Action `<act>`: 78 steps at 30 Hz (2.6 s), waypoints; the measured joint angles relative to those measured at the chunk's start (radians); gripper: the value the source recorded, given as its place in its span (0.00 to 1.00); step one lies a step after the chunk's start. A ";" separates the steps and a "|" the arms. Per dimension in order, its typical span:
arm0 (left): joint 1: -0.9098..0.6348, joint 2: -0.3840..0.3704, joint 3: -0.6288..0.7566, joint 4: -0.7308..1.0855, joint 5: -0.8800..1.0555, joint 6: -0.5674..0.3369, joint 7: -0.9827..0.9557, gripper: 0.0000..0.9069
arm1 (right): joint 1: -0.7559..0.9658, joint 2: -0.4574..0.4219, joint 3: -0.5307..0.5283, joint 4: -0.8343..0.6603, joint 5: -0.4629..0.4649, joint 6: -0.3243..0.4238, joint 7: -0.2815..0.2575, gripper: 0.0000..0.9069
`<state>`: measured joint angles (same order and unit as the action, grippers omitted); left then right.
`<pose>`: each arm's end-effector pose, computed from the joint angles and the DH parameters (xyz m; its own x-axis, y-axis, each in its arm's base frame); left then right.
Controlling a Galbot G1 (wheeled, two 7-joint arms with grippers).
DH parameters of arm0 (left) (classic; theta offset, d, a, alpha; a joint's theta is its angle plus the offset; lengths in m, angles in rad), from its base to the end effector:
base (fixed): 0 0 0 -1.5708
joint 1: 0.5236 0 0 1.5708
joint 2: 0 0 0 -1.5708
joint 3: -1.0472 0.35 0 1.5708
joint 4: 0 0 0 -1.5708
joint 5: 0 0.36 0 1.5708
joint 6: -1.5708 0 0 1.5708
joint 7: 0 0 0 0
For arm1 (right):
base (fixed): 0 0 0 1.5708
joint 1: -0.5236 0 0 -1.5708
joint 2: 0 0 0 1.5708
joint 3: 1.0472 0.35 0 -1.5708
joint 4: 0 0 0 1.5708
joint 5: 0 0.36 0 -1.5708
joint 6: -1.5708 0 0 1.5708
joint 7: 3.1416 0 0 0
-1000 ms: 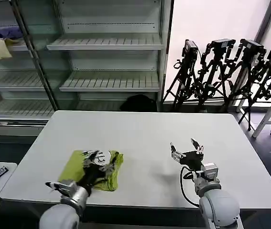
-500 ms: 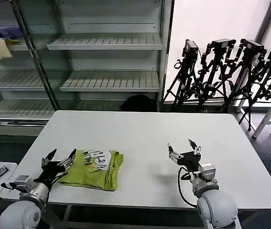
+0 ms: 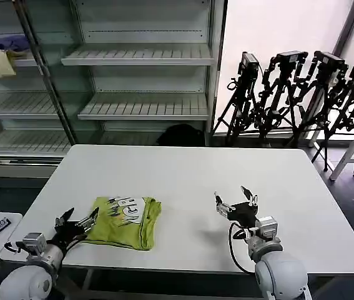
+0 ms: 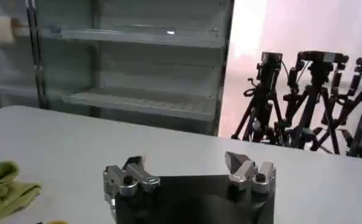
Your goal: Fold and organize the clothes.
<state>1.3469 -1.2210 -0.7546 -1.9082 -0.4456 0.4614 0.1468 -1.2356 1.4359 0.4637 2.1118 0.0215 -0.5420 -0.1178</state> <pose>0.2598 0.1522 -0.2793 -0.9348 0.0831 0.3454 0.0520 0.9938 -0.0983 0.2716 -0.0038 -0.2204 -0.9604 -0.1861 0.2075 -0.2056 0.9756 -0.0767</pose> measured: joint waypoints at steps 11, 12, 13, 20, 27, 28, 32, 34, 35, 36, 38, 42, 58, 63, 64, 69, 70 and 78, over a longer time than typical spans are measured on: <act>-0.010 -0.001 0.017 0.026 0.023 0.014 -0.001 0.30 | -0.001 0.004 0.002 -0.009 -0.004 0.004 0.000 1.00; -0.010 -0.003 0.019 0.028 0.024 0.014 0.000 0.17 | -0.001 0.005 0.002 -0.010 -0.004 0.005 0.000 1.00; -0.009 -0.004 0.021 0.030 0.024 0.015 0.001 0.10 | -0.001 0.005 0.002 -0.011 -0.005 0.005 0.000 1.00; -0.009 -0.008 0.027 0.031 0.014 0.026 0.010 0.02 | 0.003 0.005 0.002 -0.011 -0.007 0.008 0.001 1.00; -0.008 -0.016 0.035 0.031 -0.007 0.031 0.014 0.00 | 0.001 0.003 0.006 -0.010 -0.008 0.009 0.003 1.00; -0.008 -0.018 0.035 0.031 -0.011 0.030 0.015 0.00 | 0.000 0.002 0.006 -0.009 -0.008 0.009 0.003 1.00; -0.005 -0.020 0.035 0.032 -0.022 0.016 0.019 0.00 | -0.002 0.002 0.008 -0.004 -0.007 0.009 0.001 1.00; -0.006 -0.020 0.033 0.033 -0.022 0.008 0.020 0.00 | -0.004 0.001 0.008 -0.002 -0.006 0.011 0.000 1.00; -0.007 -0.020 0.031 0.035 -0.023 0.004 0.021 0.00 | -0.005 0.000 0.008 -0.002 -0.005 0.013 0.000 1.00; -0.008 -0.019 0.029 0.036 -0.022 -0.001 0.021 0.00 | -0.007 -0.001 0.009 -0.002 -0.005 0.015 0.000 1.00; -0.011 -0.015 0.023 0.040 -0.019 -0.012 0.026 0.00 | -0.008 -0.003 0.011 -0.002 -0.005 0.022 0.001 1.00; -0.020 -0.001 0.006 0.048 -0.004 -0.033 0.041 0.00 | -0.013 -0.011 0.019 -0.008 -0.007 0.038 0.006 1.00; -0.081 0.126 -0.140 0.013 0.166 -0.111 0.141 0.00 | -0.049 -0.047 0.089 -0.031 0.008 0.089 0.002 1.00; -0.086 0.159 -0.164 -0.039 0.252 -0.121 0.155 0.00 | -0.063 -0.056 0.112 -0.035 0.021 0.105 0.002 1.00; -0.086 0.161 -0.164 -0.054 0.270 -0.123 0.156 0.00 | -0.066 -0.058 0.117 -0.036 0.024 0.108 0.001 1.00; -0.057 0.144 -0.107 -0.137 0.375 -0.139 0.157 0.00 | -0.084 -0.065 0.136 -0.045 0.038 0.126 0.003 1.00; -0.054 0.135 -0.084 -0.147 0.401 -0.143 0.156 0.00 | -0.088 -0.065 0.139 -0.045 0.039 0.129 0.003 1.00; -0.055 0.034 0.205 -0.173 0.574 -0.131 0.111 0.00 | -0.125 -0.058 0.159 -0.037 0.041 0.147 0.007 1.00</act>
<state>1.2917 -1.1868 -0.5496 -2.0808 0.1283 0.3302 0.2573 -1.3609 1.3776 0.6228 2.0751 0.0624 -0.3954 -0.1111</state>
